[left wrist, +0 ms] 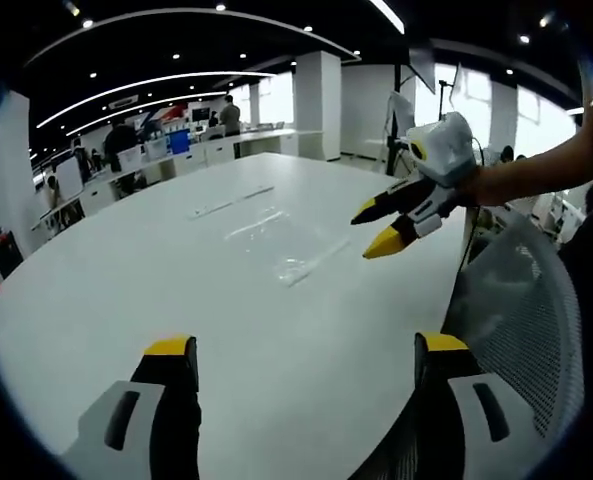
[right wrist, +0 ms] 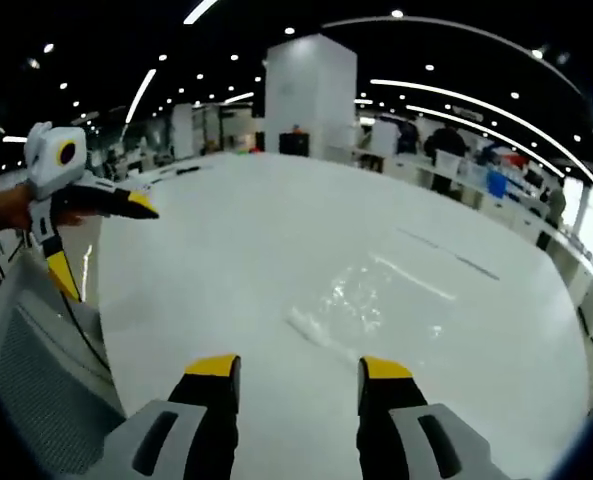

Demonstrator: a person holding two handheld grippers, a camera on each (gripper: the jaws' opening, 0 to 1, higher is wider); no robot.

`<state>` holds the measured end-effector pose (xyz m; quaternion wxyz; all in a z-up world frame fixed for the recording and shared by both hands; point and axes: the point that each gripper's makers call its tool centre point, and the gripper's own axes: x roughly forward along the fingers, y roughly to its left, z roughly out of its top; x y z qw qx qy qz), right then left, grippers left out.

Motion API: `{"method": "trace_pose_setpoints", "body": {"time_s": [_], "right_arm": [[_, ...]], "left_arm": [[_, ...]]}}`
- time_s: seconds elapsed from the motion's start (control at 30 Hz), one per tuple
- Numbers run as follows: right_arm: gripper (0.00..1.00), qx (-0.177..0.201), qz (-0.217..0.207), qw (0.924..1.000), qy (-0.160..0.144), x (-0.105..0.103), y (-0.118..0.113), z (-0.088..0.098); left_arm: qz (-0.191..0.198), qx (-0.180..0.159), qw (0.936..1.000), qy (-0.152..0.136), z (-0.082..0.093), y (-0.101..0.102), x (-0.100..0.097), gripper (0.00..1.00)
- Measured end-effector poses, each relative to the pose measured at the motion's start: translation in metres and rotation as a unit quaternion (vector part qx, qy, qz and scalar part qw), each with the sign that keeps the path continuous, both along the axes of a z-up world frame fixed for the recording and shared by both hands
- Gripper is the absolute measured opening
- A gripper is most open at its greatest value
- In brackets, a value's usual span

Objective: Open the resealable bag by pulling the two sides of the seal apart until the entire bag opening is separated and visibly accessible.

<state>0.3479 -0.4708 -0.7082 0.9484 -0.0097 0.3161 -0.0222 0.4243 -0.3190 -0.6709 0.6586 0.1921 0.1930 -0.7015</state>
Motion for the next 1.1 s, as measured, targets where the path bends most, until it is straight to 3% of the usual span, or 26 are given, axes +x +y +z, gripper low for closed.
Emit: {"method": "trace_pose_setpoints", "body": {"time_s": [0.43,0.57,0.83,1.1], "right_arm": [[0.37,-0.001,0.003,1.0000,0.005,0.025,-0.010,-0.015],[0.32,0.013,-0.020,0.9997,-0.006,0.036,-0.015,-0.018],[0.22,0.034,-0.020,0.9992,-0.007,0.053,-0.013,-0.031],[0.15,0.029,-0.001,0.9992,0.025,0.059,-0.010,-0.051]], "left_arm": [[-0.001,-0.005,0.9999,0.010,0.001,-0.003,-0.004,0.87],[-0.004,0.000,1.0000,0.008,-0.001,-0.002,-0.006,0.87],[-0.004,0.000,0.9999,0.010,0.001,-0.002,-0.007,0.86],[-0.004,0.002,0.9999,0.012,0.001,-0.001,-0.006,0.86]]}}
